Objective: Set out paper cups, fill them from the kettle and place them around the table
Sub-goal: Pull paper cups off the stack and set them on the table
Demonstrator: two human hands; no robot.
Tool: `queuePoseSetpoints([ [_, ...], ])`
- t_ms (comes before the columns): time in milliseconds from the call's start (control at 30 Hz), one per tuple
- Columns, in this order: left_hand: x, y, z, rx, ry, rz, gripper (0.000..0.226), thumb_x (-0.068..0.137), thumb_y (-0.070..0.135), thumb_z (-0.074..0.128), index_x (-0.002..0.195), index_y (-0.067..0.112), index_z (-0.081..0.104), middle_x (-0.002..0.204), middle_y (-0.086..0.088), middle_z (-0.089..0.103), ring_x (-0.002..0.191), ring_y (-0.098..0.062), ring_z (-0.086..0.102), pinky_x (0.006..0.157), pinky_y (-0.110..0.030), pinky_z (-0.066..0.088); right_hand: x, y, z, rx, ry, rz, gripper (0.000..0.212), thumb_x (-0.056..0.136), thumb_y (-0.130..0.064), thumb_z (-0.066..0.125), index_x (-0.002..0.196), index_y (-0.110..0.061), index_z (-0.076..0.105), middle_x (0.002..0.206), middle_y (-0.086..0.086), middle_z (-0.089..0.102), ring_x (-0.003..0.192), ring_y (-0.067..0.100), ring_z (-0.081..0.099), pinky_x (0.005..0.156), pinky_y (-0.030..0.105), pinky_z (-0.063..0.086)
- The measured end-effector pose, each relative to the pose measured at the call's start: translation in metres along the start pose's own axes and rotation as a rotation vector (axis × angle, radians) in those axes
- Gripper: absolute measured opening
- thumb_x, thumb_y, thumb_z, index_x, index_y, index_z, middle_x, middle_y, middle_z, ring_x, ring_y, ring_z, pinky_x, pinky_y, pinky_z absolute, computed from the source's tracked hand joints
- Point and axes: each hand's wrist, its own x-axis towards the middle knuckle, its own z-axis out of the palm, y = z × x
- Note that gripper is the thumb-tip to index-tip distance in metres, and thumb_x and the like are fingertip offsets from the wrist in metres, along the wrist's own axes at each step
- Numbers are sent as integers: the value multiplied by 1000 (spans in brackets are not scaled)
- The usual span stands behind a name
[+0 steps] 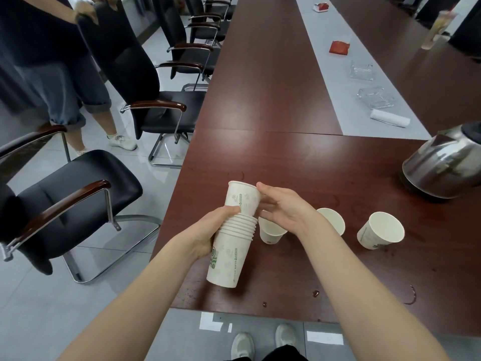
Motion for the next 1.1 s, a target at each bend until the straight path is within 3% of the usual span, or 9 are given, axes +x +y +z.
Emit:
queuePoseSetpoints([
  [100, 0, -3, -3, 30, -3, 43, 48, 85, 35, 63, 124, 8, 56, 105, -12, 71, 90, -25, 68, 77, -37, 54, 1, 2, 2, -20, -46, 77, 23, 86, -27, 66, 99, -8, 64, 100, 15, 67, 94, 29, 64, 91, 43, 52],
  [200, -2, -3, -7, 49, -3, 76, 46, 84, 34, 64, 123, 11, 55, 104, -11, 71, 90, -23, 68, 78, -38, 54, 1, 6, 10, 0, -123, 89, 37, 89, -30, 61, 114, -3, 61, 105, 16, 65, 95, 28, 64, 83, 38, 55],
  [333, -3, -1, -13, 73, -26, 111, 65, 67, 41, 71, 125, 16, 54, 115, -12, 68, 101, -26, 66, 86, -41, 53, 5, 7, 21, -35, -169, 31, 24, 87, -21, 62, 107, -6, 64, 95, 9, 68, 84, 20, 65, 73, 32, 58],
  [533, -3, -9, -27, 22, 83, 65, 47, 85, 35, 66, 123, 9, 56, 109, -12, 70, 94, -24, 67, 79, -36, 54, 17, 0, 28, -59, -168, -60, 11, 89, -17, 61, 98, -12, 62, 75, -3, 71, 73, 15, 65, 69, 30, 50],
  [633, -5, -16, -38, -37, 158, 39, 43, 88, 34, 63, 120, 7, 58, 103, -12, 71, 87, -23, 69, 72, -32, 55, 28, 3, 30, -149, -110, -84, 28, 82, -20, 71, 107, -15, 59, 91, -3, 67, 86, 15, 62, 72, 29, 48],
  [733, -11, -20, -49, -123, 233, 31, 34, 89, 33, 63, 112, 8, 59, 83, -8, 71, 66, -18, 69, 55, -25, 54, 40, 15, 33, -311, -13, -124, 60, 58, -33, 85, 111, -22, 58, 111, -2, 65, 107, 18, 60, 90, 33, 48],
  [800, -16, -22, -56, -176, 258, 36, 24, 91, 31, 61, 100, 9, 60, 72, -7, 70, 57, -17, 68, 48, -24, 52, 45, 25, 35, -401, 33, -157, 59, 63, -24, 86, 112, -23, 53, 115, -3, 61, 109, 15, 56, 89, 27, 45],
  [933, -22, -26, -69, -231, 313, 47, 29, 88, 34, 63, 103, 10, 59, 83, -11, 69, 64, -21, 67, 53, -26, 55, 46, 46, 40, -540, 69, -191, 62, 67, -13, 83, 117, -21, 47, 107, -8, 55, 100, 10, 51, 73, 18, 42],
  [1100, -28, -31, -74, -236, 303, 67, 33, 90, 34, 60, 103, 4, 64, 87, -16, 68, 65, -23, 67, 60, -29, 57, 54, 69, 37, -678, 56, -188, 76, 63, -17, 86, 125, -18, 42, 113, -7, 51, 107, 12, 49, 86, 23, 39],
])
